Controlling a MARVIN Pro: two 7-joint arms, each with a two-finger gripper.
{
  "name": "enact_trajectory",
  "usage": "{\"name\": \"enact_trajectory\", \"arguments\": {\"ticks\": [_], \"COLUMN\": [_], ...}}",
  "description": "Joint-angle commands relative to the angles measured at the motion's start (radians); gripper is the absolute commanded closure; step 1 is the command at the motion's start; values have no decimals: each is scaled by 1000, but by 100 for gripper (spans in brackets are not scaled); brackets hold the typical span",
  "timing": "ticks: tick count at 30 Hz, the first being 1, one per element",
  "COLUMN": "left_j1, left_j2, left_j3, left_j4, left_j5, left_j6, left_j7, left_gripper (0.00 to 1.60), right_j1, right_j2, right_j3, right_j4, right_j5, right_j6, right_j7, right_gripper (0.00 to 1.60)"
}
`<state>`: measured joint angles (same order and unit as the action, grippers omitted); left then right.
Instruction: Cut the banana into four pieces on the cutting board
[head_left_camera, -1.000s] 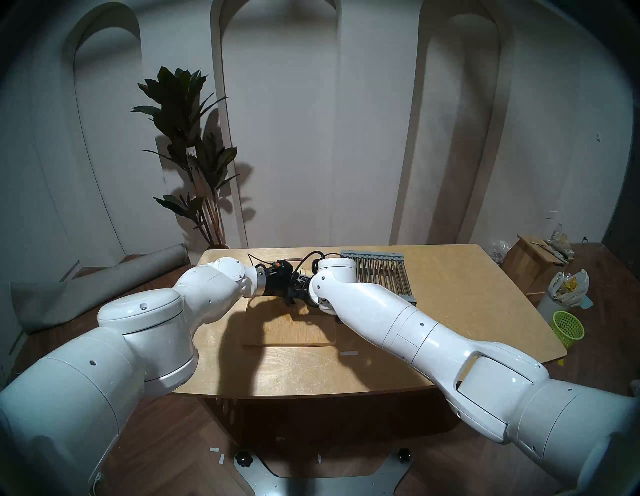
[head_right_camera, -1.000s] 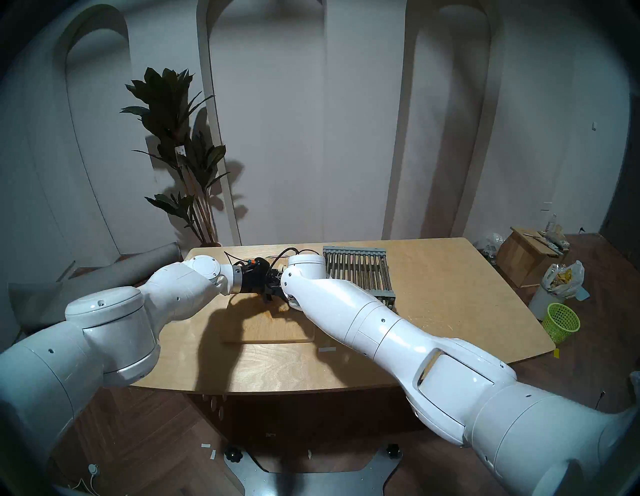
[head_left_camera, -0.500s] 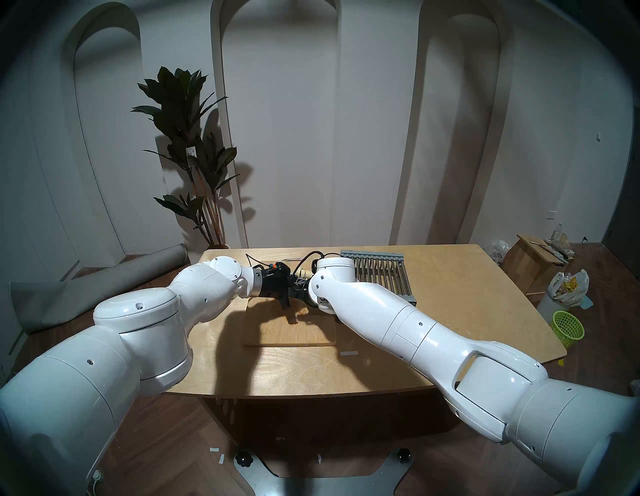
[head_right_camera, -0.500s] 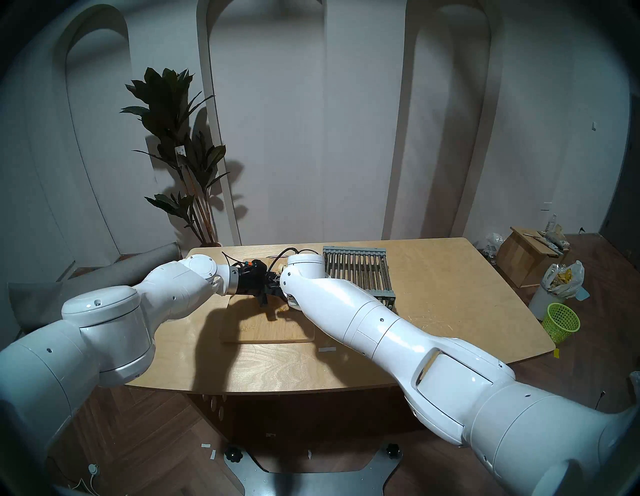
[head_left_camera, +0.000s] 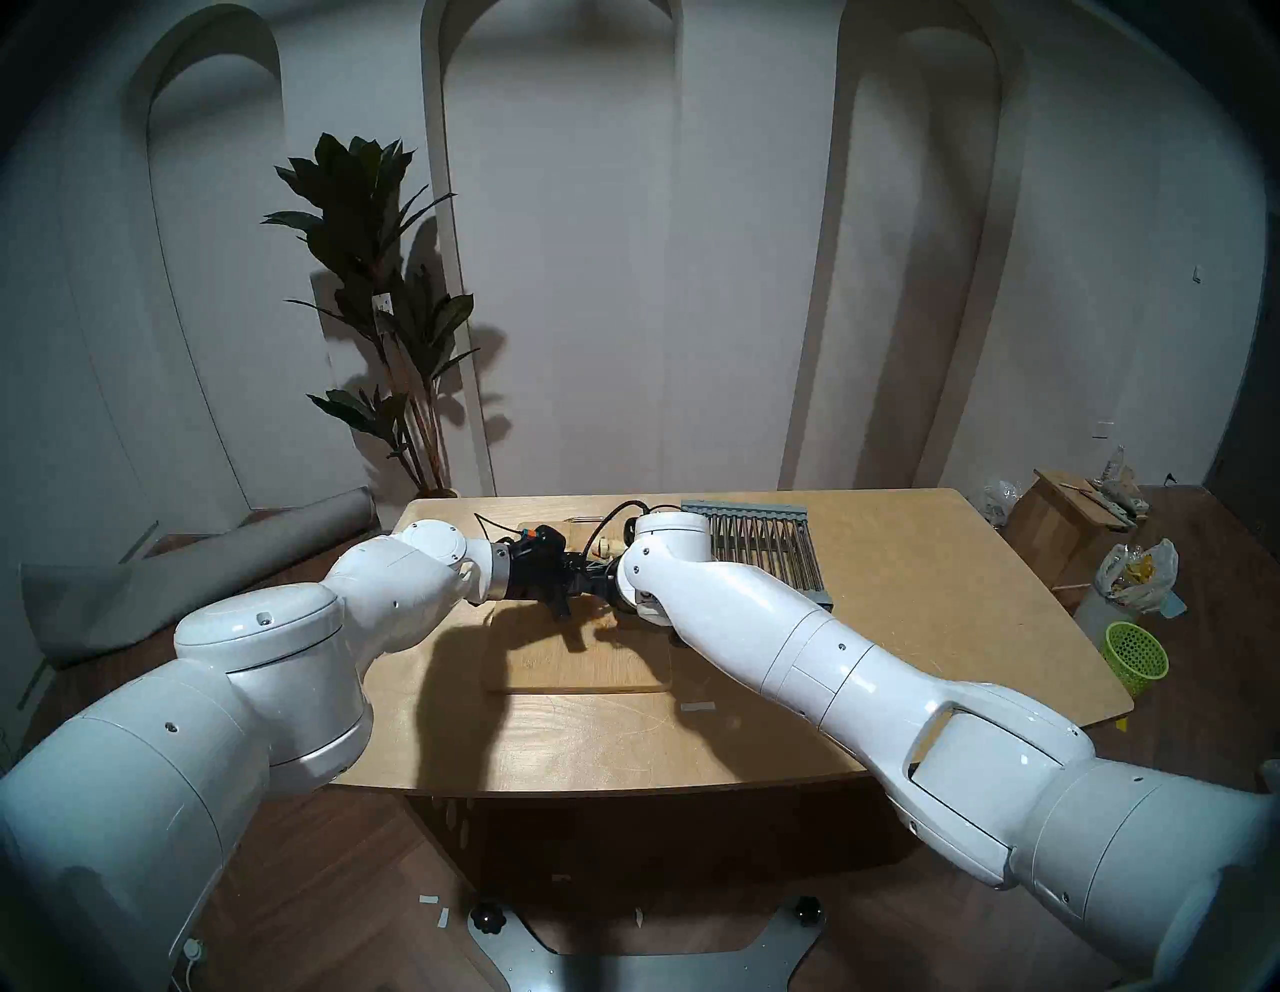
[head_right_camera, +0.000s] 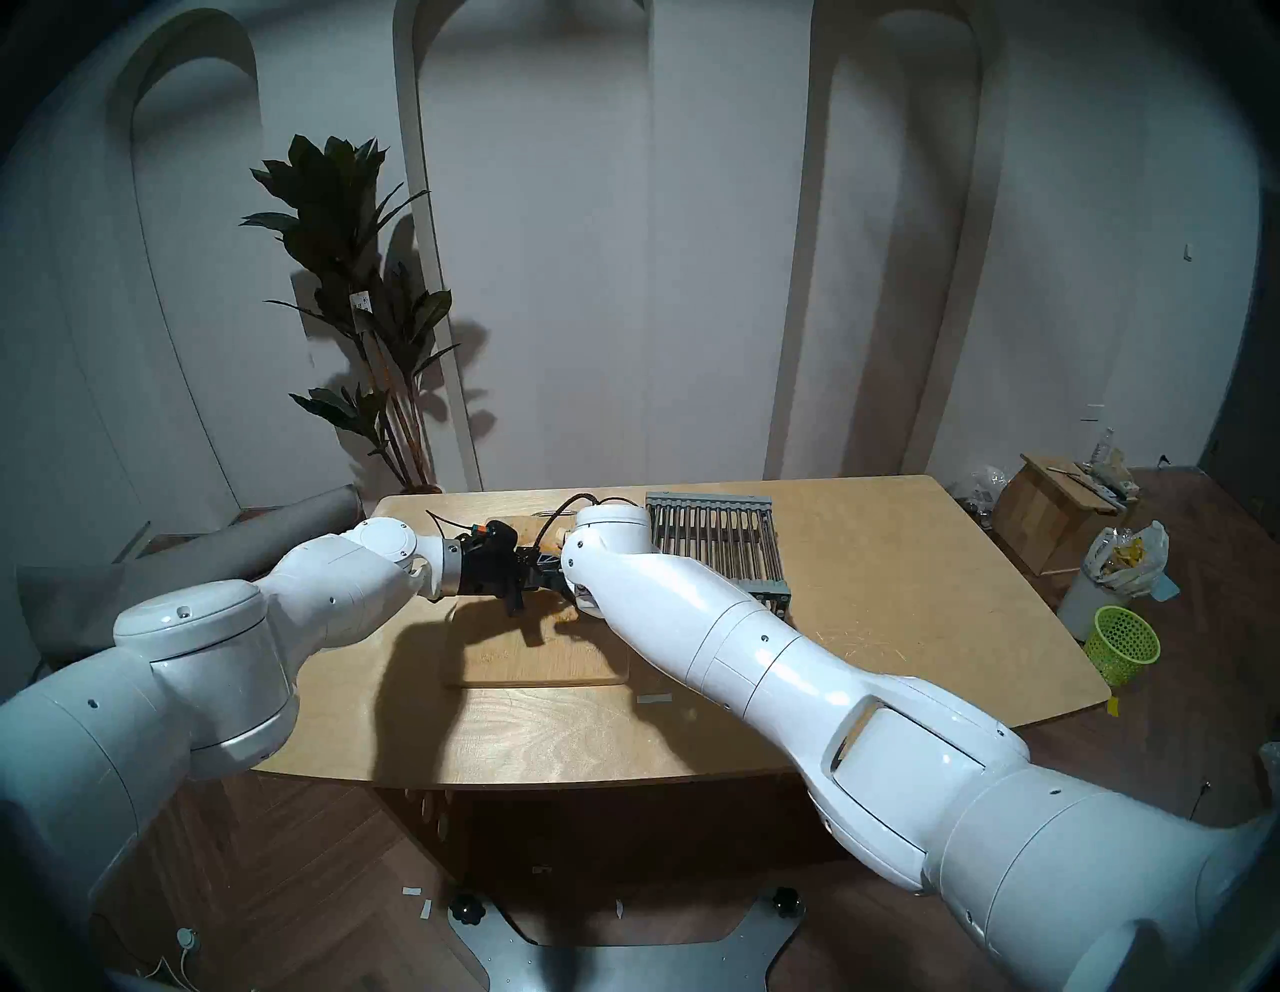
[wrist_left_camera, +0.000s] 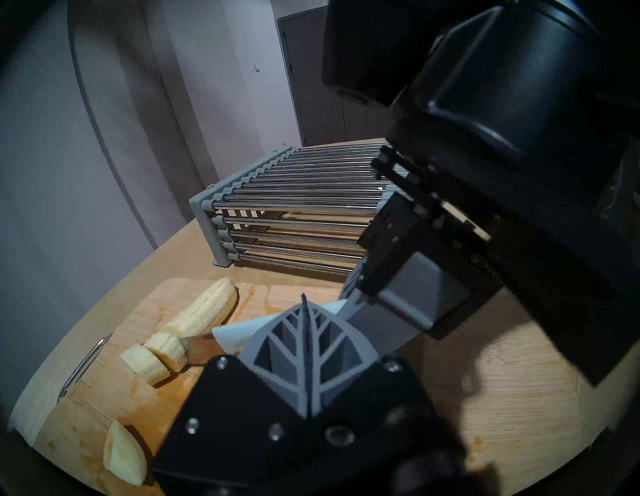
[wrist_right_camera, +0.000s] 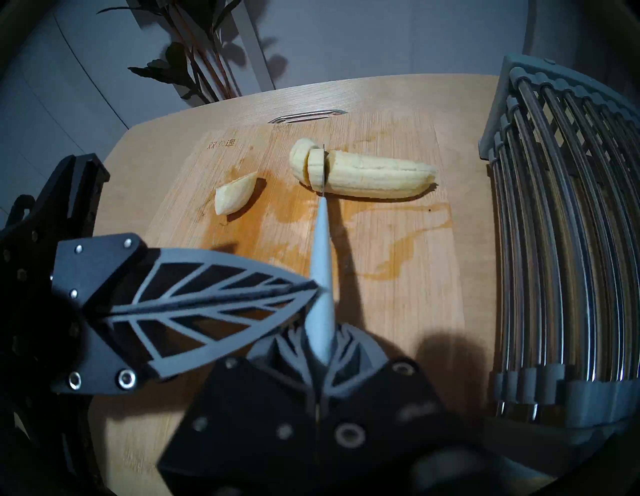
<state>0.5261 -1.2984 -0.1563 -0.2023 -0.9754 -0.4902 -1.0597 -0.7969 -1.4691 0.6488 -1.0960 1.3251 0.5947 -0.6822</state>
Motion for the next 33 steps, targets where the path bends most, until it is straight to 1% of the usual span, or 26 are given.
{"name": "enact_trajectory", "arguments": {"ticks": [1,6,10,18,21,22,23,25,26,27,28,32,33], "left_j1": [38,17,-9,-44,-44,-42,-42,-38,-34,-34,-32,-20,-12], "left_j2": [29,47,76,125,132,134,134,135,136,136,136,141,142], "left_j3": [-25,-96,-159,-290,-337,-371,-371,-398,-428,-428,-441,-503,-529], "left_j4": [9,31,53,81,88,91,91,94,96,96,97,96,96], "left_j5": [-39,-107,-168,-295,-341,-375,-375,-403,-433,-433,-446,-508,-535], "left_j6": [41,85,114,159,178,192,192,204,216,216,222,247,258], "left_j7": [-61,-56,-45,-36,-30,-27,-27,-24,-22,-22,-21,-22,-25], "left_gripper": [160,160,160,160,160,160,160,160,160,160,160,160,160], "right_j1": [-45,-47,-47,-63,-78,-91,-91,-101,-113,-113,-118,-142,-146], "right_j2": [1,-1,0,-4,-12,-17,-17,-22,-27,-27,-29,-32,-30], "right_j3": [13,31,47,92,112,128,128,140,155,155,160,171,160], "right_j4": [7,3,2,6,7,9,9,9,12,12,13,21,29], "right_j5": [36,50,62,111,138,160,160,176,196,196,203,228,232], "right_j6": [3,0,0,3,6,10,10,12,15,15,17,30,45], "right_j7": [13,19,23,38,47,54,54,58,62,62,64,59,50], "right_gripper": [160,160,160,160,160,160,160,160,160,160,160,160,160]}}
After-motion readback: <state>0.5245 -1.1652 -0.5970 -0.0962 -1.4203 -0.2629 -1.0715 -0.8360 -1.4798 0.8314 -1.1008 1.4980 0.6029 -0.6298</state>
